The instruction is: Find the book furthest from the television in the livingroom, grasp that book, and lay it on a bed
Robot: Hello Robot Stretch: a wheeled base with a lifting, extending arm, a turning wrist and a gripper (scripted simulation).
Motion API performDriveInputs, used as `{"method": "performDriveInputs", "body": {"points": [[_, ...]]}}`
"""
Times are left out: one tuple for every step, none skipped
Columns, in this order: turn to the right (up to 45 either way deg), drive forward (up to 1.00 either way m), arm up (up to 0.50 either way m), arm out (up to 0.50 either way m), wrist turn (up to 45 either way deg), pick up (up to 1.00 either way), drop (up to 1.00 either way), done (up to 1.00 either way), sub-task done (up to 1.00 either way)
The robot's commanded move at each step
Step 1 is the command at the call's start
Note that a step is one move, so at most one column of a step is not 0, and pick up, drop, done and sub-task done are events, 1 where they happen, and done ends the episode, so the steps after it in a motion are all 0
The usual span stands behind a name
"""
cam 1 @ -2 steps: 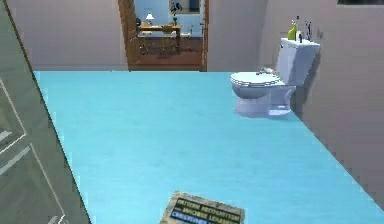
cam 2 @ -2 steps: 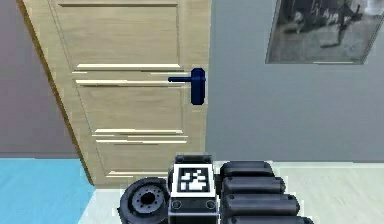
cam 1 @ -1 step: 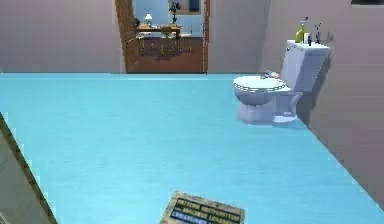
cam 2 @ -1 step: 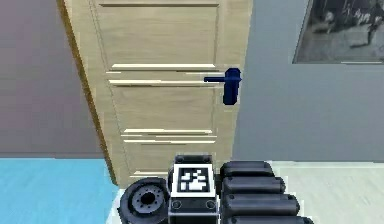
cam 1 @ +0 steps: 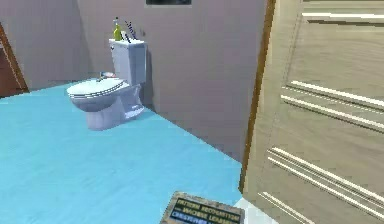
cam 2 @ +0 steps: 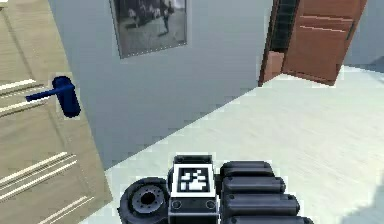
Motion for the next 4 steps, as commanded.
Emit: {"method": "performDriveInputs", "body": {"points": [[45.0,0.0,0.0,0.0,0.0,0.0,0.0,0.0,0.0],[0.0,0.05,0.0,0.0,0.0,0.0,0.0,0.0,0.0],[-45.0,0.0,0.0,0.0,0.0,0.0,0.0,0.0,0.0],[-42.0,0.0,0.0,0.0,0.0,0.0,0.0,0.0,0.0]]}}
